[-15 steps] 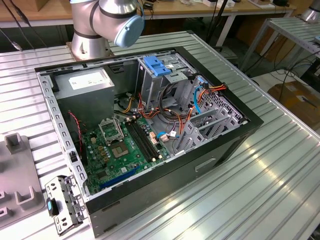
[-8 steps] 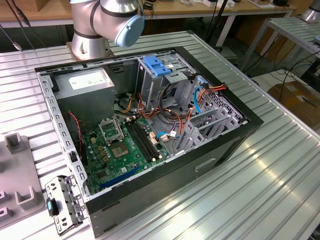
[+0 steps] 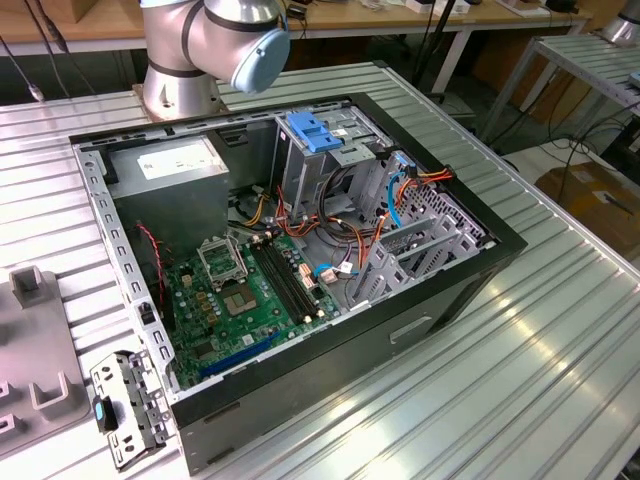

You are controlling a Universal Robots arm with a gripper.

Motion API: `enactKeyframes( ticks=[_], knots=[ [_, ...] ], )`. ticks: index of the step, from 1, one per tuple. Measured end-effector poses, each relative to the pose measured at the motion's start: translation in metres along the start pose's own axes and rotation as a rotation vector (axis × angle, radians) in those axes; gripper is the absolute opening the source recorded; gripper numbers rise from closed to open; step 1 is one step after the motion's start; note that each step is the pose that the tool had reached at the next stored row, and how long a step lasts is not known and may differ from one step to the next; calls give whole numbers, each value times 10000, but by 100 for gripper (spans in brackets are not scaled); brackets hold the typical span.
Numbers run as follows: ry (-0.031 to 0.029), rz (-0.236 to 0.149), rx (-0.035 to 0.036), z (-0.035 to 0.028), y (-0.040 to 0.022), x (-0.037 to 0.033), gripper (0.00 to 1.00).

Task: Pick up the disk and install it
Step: 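Pick up the disk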

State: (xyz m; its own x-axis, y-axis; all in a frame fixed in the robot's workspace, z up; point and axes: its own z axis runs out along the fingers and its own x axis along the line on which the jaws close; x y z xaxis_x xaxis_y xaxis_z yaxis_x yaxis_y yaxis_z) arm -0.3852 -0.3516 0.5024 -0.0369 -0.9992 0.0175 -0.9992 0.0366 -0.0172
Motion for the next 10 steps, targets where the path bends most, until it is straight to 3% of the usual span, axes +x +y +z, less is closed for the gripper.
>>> enactKeyframes(
  ticks=[4,10],
  knots=[
    [1,-1,-1,1,-17,35,37],
    [0,0,0,4,-24,209,37]
  ],
)
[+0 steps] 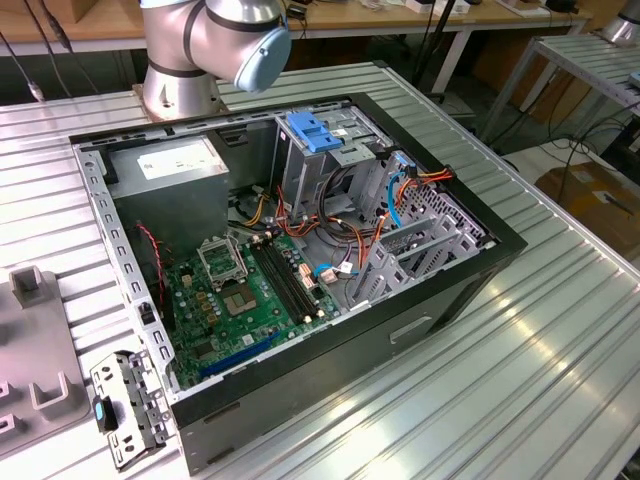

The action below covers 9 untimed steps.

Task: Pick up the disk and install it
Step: 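Pick up the disk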

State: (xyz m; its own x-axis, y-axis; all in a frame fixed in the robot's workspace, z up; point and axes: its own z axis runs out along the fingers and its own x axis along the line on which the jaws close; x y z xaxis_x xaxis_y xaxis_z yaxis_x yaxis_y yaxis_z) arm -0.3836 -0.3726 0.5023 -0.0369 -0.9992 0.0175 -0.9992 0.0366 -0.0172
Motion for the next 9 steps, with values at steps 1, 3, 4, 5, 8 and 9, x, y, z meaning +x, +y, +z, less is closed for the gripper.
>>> enactKeyframes(
  ticks=[1,3,4,5,8,9],
  knots=[
    [0,-1,-1,0,-2,29,37],
    [1,0,-1,1,-9,76,37],
    [1,0,0,2,-14,91,37],
    [0,0,0,2,-33,101,37],
    [0,0,0,4,-111,99,37],
    [0,0,0,4,-140,98,37]
  ],
)
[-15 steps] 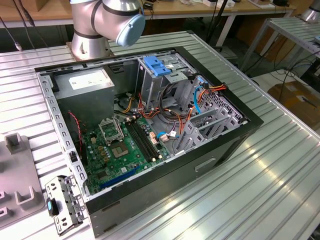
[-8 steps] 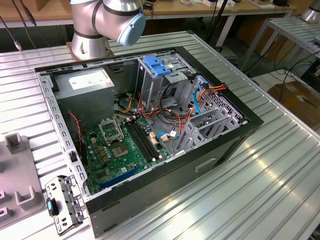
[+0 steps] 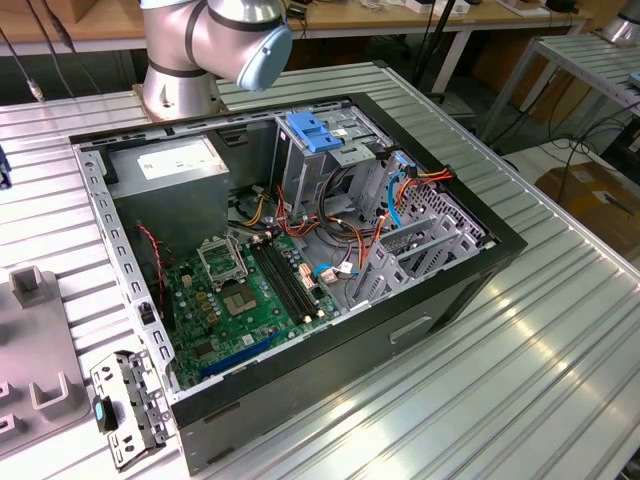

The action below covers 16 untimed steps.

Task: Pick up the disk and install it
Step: 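Pick up the disk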

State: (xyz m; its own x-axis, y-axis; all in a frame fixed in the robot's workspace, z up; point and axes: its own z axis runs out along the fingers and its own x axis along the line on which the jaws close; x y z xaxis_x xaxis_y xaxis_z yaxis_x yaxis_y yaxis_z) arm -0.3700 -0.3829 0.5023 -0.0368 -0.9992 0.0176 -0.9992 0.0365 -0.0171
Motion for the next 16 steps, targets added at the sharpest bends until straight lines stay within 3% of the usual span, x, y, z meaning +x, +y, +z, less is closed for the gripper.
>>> enactKeyframes(
  ticks=[5,10,16],
  knots=[
    [0,1,0,3,-179,-7,37],
    [1,1,-1,8,-497,-19,37],
    [0,1,0,12,-747,-28,37]
  ],
)
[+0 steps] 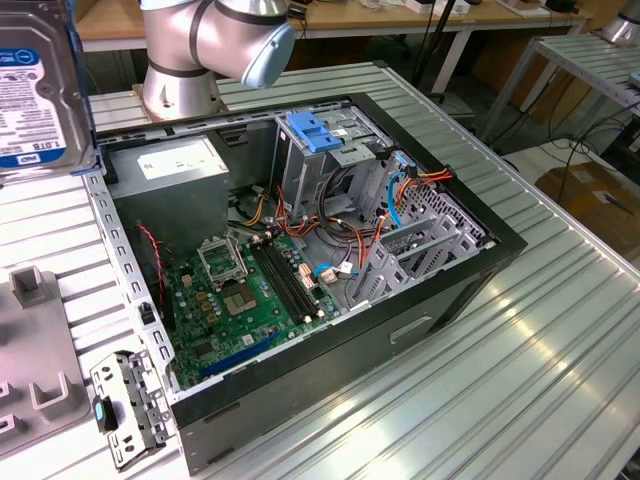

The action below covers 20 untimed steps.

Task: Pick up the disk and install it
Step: 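Pick up the disk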

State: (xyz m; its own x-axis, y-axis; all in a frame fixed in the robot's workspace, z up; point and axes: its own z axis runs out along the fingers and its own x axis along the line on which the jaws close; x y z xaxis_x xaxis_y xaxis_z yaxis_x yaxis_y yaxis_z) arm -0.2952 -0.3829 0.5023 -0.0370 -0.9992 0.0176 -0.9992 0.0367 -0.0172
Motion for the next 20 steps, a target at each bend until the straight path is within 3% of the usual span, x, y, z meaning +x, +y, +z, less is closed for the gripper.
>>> enactKeyframes(
  ticks=[4,7,20],
  knots=[
    [1,0,-1,2,-164,-6,37],
    [1,-2,-1,5,-345,-12,37],
    [1,-1,13,14,-845,-31,37]
  ],
)
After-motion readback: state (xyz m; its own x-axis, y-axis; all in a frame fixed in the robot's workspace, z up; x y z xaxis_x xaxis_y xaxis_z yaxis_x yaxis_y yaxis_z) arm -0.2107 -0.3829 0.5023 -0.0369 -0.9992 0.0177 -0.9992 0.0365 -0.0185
